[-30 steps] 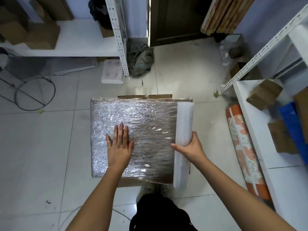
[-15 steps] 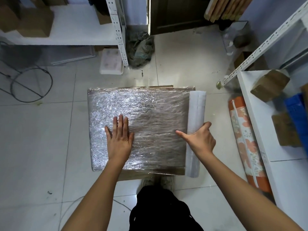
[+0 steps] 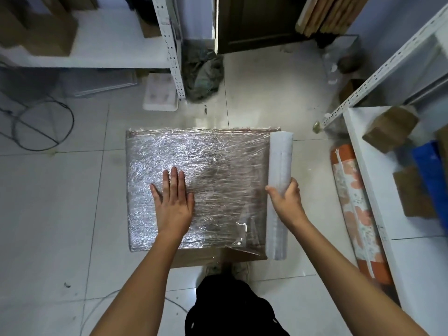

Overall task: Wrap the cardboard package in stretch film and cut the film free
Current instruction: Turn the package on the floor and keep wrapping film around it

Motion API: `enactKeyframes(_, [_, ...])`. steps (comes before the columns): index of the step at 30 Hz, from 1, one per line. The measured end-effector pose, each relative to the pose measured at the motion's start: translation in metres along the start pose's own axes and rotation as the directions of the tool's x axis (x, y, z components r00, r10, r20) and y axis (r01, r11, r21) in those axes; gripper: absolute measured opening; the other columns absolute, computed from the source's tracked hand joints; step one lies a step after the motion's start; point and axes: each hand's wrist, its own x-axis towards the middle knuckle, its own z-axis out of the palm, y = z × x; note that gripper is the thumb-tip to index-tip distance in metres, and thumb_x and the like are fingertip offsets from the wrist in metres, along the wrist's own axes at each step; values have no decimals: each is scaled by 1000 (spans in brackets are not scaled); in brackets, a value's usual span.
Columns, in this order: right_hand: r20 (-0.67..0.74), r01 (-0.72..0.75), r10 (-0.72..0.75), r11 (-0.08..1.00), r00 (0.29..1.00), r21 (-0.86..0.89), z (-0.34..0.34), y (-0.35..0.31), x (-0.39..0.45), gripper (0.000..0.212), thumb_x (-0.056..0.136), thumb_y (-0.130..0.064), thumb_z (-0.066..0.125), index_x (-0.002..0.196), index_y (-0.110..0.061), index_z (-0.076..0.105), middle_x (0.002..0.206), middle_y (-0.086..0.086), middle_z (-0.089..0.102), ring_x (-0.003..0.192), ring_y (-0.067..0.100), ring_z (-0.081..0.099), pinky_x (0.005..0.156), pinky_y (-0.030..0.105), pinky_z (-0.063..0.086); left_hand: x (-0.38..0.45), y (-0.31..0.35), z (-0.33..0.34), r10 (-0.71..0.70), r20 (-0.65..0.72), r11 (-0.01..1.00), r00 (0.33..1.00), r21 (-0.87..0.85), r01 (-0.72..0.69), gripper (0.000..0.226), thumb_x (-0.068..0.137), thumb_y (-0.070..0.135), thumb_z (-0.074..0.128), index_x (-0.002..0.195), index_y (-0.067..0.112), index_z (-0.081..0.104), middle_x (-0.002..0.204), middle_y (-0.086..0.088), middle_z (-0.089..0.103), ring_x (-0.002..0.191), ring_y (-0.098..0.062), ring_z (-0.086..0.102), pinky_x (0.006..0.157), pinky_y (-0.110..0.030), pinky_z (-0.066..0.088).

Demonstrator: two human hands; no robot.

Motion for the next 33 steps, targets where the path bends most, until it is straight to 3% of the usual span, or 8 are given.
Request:
enactKeyframes(5, [48, 54, -54, 998, 997, 12, -16, 4, -2, 48, 82, -36, 70, 115, -6, 53, 110, 8, 60, 100, 25, 62, 84, 38, 52, -4, -4, 2, 7, 1, 1000, 1000, -1, -7, 62, 99, 40, 16, 153, 12, 3, 161, -6, 3, 148, -25, -1, 116, -52, -5])
enactKeyframes(11, [-118, 120, -148, 970, 982, -213, -37, 2, -17, 63, 77, -48, 71, 117, -9, 42, 118, 7, 48, 102, 28, 56, 82, 43, 51, -13, -2, 5, 15, -11, 999, 1000, -38, -15, 61, 100, 43, 12, 153, 13, 7, 161, -5, 4, 148, -23, 0, 117, -52, -7])
enactKeyframes(15, [-101, 75, -87, 990, 991, -116, -34, -2, -2, 61, 75, -43, 75, 108, -13, 32, 117, 10, 44, 104, 34, 56, 84, 49, 51, -16, -2, 8, -1, -34, 999, 999, -44, 0, 61, 100, 42, 14, 153, 13, 7, 161, -4, 2, 148, -23, 0, 117, -51, -7])
enactKeyframes(20, [-73, 96, -102, 992, 992, -76, -27, -3, 19, 62, 77, -41, 74, 109, -13, 29, 114, 6, 37, 108, 28, 51, 88, 45, 49, -14, -2, 9, 9, -41, 999, 999, -39, -11, 62, 99, 40, 21, 153, 11, 12, 161, -6, 6, 148, -25, 4, 117, -52, -8])
enactKeyframes(23, [-88, 109, -121, 986, 989, -128, -24, -1, 22, 65, 78, -47, 71, 115, -10, 32, 116, 7, 41, 107, 29, 52, 85, 43, 49, -10, -2, 8, 4, -29, 999, 1000, -51, -5, 62, 99, 41, 21, 153, 11, 14, 161, -5, 6, 148, -25, 4, 117, -51, -9])
enactKeyframes(27, [-222, 51, -109, 967, 969, -251, -20, 7, 20, 82, 72, -59, 71, 125, -14, 29, 123, 11, 52, 108, 36, 57, 82, 42, 48, -11, -4, 9, -6, -22, 999, 1000, -48, 5, 62, 100, 44, 16, 152, 11, 15, 161, -5, 6, 148, -25, 4, 117, -51, -8])
enactKeyframes(30, [-180, -43, 3, 975, 984, -216, -20, 21, 25, 91, 66, -62, 74, 131, -14, 31, 123, 13, 56, 109, 37, 57, 85, 43, 49, -11, -3, 10, -9, -23, 999, 1000, -52, 7, 61, 100, 44, 14, 152, 12, 13, 161, -5, 6, 148, -25, 4, 117, -51, -9])
enactKeyframes(33, [-77, -80, 76, 995, 994, -59, -17, 30, 31, 80, 63, -54, 79, 118, -13, 38, 114, 8, 57, 105, 34, 58, 84, 39, 48, -16, -3, 11, -4, -43, 999, 999, -51, 1, 61, 99, 41, 20, 152, 11, 11, 161, -5, 4, 148, -26, 5, 117, -53, -8])
